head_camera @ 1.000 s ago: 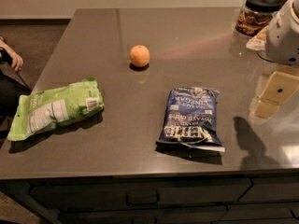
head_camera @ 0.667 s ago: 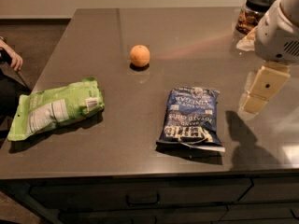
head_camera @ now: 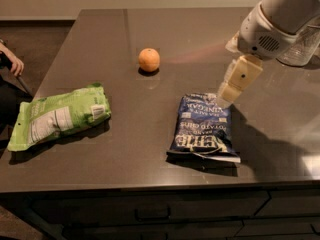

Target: Pick orange

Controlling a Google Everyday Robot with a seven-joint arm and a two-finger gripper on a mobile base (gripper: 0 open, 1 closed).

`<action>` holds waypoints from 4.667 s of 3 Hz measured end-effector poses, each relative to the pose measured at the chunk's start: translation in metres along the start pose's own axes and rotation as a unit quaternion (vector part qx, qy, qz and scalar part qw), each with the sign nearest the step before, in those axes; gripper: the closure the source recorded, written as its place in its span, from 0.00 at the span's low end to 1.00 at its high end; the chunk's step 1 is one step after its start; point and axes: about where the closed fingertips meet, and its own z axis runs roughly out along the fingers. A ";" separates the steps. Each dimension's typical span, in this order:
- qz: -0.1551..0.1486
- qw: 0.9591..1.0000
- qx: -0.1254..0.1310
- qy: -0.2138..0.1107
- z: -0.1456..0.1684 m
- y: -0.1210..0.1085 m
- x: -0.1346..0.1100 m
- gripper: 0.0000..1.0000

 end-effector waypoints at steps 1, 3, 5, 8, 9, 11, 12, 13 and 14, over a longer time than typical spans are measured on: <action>0.035 0.999 0.016 -0.036 0.021 -0.023 -0.022 0.00; 0.127 0.983 0.078 -0.104 0.072 -0.073 -0.073 0.00; 0.165 0.977 0.064 -0.122 0.126 -0.108 -0.133 0.00; 0.160 0.981 0.031 -0.110 0.177 -0.120 -0.172 0.17; 0.158 0.981 0.023 -0.109 0.181 -0.122 -0.179 0.41; 0.162 0.979 0.026 -0.120 0.155 -0.139 -0.180 0.88; 0.163 0.977 0.046 -0.132 0.117 -0.155 -0.176 1.00; 0.166 0.974 0.062 -0.140 0.090 -0.166 -0.168 1.00; 0.167 0.974 0.065 -0.141 0.086 -0.168 -0.168 1.00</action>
Offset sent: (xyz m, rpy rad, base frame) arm 0.1104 0.0622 -0.0250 0.2492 -0.1648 -0.2950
